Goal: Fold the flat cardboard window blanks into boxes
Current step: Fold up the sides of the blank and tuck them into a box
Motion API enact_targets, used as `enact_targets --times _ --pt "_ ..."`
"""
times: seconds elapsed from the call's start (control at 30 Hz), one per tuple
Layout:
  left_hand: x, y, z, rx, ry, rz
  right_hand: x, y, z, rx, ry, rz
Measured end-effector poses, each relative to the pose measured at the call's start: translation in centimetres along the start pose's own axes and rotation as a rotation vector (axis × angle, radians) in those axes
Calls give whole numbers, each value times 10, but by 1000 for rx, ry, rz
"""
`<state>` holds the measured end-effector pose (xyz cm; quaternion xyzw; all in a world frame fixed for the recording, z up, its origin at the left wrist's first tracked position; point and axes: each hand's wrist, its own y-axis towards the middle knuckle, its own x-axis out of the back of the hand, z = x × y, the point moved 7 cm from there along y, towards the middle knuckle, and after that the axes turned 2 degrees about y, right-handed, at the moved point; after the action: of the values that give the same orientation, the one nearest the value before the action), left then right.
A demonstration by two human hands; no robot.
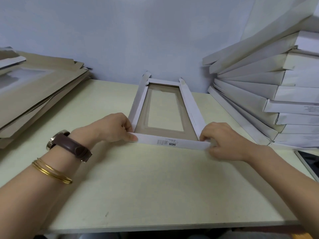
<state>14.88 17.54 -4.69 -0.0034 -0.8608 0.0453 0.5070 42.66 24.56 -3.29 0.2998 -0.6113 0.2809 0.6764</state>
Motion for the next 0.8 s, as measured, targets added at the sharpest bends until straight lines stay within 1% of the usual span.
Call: enact_targets --times 0.1,0.3,0.43,0.5,0.6,0.67,0.7,0.73,0.8 --pt "8 -5 8 7 17 37 1 3 -5 37 -1 -30" --pt "22 -17 25 14 -35 67 -4 18 -1 131 -67 -123" --pt "30 -23 41 56 -52 87 -16 27 1 98 -140 -65" --pt "35 -23 46 108 21 39 -16 31 11 98 -178 -78" --pt "47 -28 34 182 236 -124 -16 34 41 123 -287 -74" --pt "50 -35 5 107 249 -246 -15 37 67 157 -308 -96" --pt "46 -39 -11 40 212 -262 -14 38 81 174 -291 -115" --pt "38 -42 -25 -21 176 -241 -13 40 95 185 -263 -132" --pt "16 -48 -44 -83 156 -167 -13 46 117 187 -213 -145"
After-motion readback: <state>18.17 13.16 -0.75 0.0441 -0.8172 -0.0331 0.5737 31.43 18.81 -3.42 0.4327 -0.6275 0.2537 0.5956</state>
